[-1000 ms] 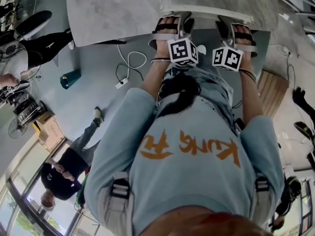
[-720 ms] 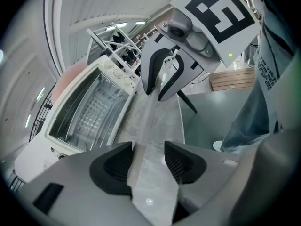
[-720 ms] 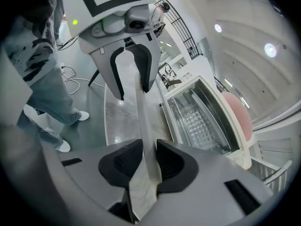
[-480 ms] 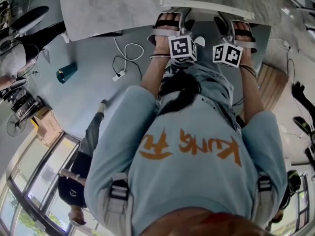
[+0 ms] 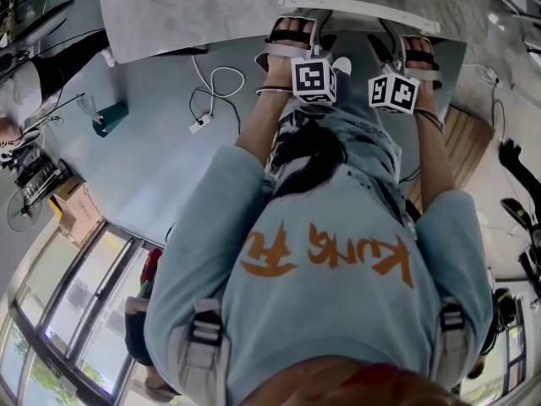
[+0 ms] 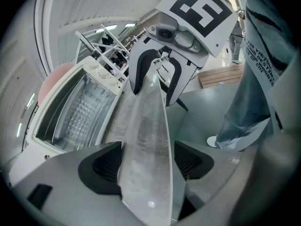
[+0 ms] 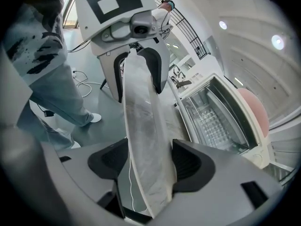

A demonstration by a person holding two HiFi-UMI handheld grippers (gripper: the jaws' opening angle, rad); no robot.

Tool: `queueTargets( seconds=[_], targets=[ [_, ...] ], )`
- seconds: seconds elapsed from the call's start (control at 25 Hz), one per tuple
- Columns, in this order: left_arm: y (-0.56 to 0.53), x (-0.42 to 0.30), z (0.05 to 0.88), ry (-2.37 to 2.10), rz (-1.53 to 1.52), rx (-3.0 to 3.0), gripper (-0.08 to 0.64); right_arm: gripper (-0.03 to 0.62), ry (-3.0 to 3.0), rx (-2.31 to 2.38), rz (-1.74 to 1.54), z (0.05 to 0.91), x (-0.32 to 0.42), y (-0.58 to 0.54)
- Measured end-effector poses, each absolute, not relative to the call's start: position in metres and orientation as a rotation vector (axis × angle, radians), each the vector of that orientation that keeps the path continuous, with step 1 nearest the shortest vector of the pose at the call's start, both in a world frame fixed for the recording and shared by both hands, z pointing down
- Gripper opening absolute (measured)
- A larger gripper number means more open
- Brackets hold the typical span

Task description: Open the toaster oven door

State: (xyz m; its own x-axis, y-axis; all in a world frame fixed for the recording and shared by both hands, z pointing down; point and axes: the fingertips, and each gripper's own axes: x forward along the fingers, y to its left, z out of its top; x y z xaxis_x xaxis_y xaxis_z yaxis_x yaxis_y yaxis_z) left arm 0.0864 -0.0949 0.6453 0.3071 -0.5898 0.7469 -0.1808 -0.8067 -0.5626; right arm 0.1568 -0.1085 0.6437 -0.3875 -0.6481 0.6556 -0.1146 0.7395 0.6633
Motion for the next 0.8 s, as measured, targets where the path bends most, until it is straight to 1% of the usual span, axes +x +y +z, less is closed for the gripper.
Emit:
queueTargets(
  seconds=[0.28,0.4,0.52,0.64,0.8],
  targets=[
    [-0.091,0.087,0.664,0.685,-1.502,-2.139,0.334,0.287,-1.878,0.603,-0.698,0.661,0.158,-0.105],
    [-0.085,0.084,0.675,0.63,-1.55,-2.119,0.34,0.293,-1.869,0.619,-0.706,0.664,0.158,-0.105],
    [-0.089,0.089,0.67,0.672,-1.501,-2.126,0.347,0.301,-1.869,0.634,-0.694,0.669,0.158,-0.104],
    [-0.082,0.086,0.684,0.623,-1.561,-2.121,0.362,0.334,-1.871,0.629,-0.672,0.675,0.157,-0.102],
    [-0.079,0.085,0.692,0.619,-1.585,-2.108,0.383,0.357,-1.869,0.621,-0.662,0.681,0.156,-0.1]
  ],
)
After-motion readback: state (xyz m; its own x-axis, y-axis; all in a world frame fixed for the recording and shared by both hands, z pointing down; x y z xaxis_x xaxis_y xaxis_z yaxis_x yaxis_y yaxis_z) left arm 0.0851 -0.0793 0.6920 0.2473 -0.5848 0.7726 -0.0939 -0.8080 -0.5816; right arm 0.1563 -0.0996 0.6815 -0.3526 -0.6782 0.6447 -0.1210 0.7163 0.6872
